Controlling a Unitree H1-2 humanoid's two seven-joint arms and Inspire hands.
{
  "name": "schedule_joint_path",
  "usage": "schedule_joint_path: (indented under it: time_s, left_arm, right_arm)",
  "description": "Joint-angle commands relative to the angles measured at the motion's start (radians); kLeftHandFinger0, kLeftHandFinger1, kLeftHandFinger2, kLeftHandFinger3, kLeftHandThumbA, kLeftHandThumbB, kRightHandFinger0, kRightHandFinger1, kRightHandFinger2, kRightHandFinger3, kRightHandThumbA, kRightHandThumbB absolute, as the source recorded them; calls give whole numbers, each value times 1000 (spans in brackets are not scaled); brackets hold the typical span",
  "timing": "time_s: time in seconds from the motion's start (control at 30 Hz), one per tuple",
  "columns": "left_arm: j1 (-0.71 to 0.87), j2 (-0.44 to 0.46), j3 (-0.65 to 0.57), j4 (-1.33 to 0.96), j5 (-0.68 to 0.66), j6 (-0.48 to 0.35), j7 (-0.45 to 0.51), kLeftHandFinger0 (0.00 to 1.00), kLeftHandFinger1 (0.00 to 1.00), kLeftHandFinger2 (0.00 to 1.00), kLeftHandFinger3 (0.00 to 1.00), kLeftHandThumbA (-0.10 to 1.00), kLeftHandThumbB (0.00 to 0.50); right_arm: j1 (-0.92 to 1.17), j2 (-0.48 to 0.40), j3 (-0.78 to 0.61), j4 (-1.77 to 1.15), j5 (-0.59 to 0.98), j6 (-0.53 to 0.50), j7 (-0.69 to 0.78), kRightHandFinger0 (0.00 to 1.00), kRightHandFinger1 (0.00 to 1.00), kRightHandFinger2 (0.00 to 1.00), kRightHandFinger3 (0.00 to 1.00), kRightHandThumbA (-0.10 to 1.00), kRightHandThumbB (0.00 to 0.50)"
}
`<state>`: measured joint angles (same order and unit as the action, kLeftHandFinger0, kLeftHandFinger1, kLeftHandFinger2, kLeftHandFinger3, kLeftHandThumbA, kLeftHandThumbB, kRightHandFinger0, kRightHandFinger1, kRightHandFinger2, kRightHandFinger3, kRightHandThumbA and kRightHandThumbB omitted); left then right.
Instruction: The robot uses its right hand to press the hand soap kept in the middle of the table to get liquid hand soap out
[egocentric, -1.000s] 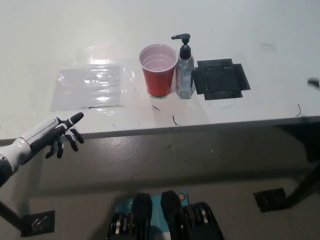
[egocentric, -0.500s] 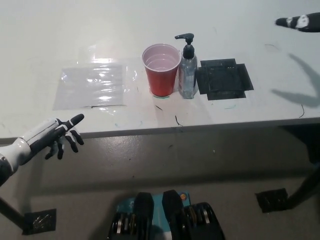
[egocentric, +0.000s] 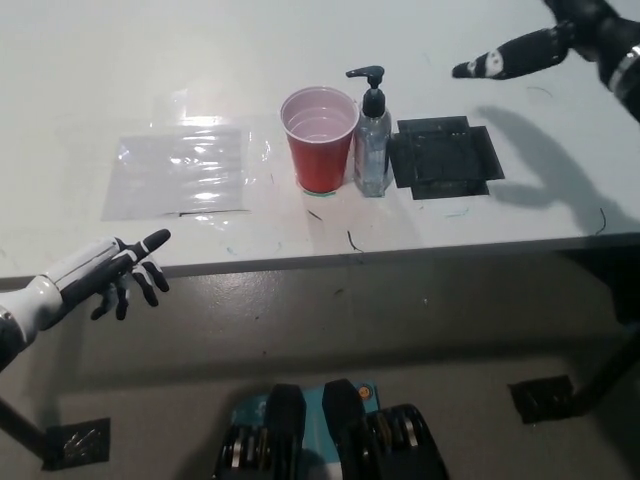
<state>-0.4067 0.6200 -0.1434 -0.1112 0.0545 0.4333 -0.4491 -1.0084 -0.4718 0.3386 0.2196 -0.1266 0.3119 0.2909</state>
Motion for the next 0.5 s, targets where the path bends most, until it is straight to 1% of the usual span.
schedule_joint_path:
  time_s: [0.0,0.03,0.1,0.13,0.17,0.2,0.23,0.27,0.3,0.33,0.37,0.4,0.43,0.47]
  left_arm:
    - [-31,41,15,-23,9,-8,-20,122,230,428,664,1000,171]
    - [-31,40,15,-20,14,-11,-18,118,224,424,658,1000,160]
    - [-32,38,16,-17,13,-11,-20,114,219,424,651,1000,165]
    - [-30,38,17,-20,16,-7,-19,110,216,420,654,1000,162]
    - [-30,39,17,-21,19,-8,-19,104,210,407,654,1000,163]
    - [-30,38,18,-22,15,1,-21,118,225,414,659,1000,192]
    - [-36,41,19,-18,16,-1,-24,103,211,400,651,1000,200]
    - [-37,42,17,-18,17,-2,-26,101,211,399,649,1000,200]
    - [-37,43,18,-22,17,1,-27,107,220,405,651,1000,190]
    - [-37,43,17,-22,19,2,-27,111,224,407,654,1000,181]
    - [-37,42,17,-22,21,2,-26,116,230,409,657,1000,184]
    - [-37,42,19,-17,20,-5,-26,122,233,408,657,1000,171]
    - [-37,41,20,-14,18,-5,-27,120,229,409,659,1000,173]
    - [-38,41,18,-15,19,-4,-29,109,220,402,658,1000,172]
  right_arm:
    - [-85,0,40,-27,-118,-45,22,1000,1000,1000,1000,1000,407]
    - [-92,3,50,-26,-129,-37,26,1000,1000,1000,1000,1000,410]
    - [-99,10,56,-25,-139,-36,30,1000,1000,1000,1000,1000,405]
    - [-106,10,66,-22,-151,-54,32,1000,1000,1000,1000,1000,388]
    - [-119,17,78,-7,-165,-67,34,1000,1000,1000,1000,1000,420]
    - [-123,22,79,-1,-166,-70,33,1000,1000,1000,1000,1000,423]
    - [-128,32,82,8,-176,-70,28,1000,1000,1000,1000,1000,444]
    - [-133,36,86,15,-183,-74,29,1000,1000,1000,1000,1000,460]
    - [-136,43,87,15,-189,-67,33,1000,1000,1000,1000,1000,474]
    - [-137,46,87,19,-194,-75,33,1000,1000,1000,1000,1000,481]
    - [-140,50,92,27,-205,-94,32,1000,1000,1000,1000,1000,477]
    - [-145,54,103,41,-216,-129,29,1000,1000,1000,1000,1000,483]
    - [-149,58,110,45,-230,-130,33,1000,1000,1000,1000,1000,497]
    - [-149,59,112,50,-237,-142,32,1000,1000,1000,1000,1000,499]
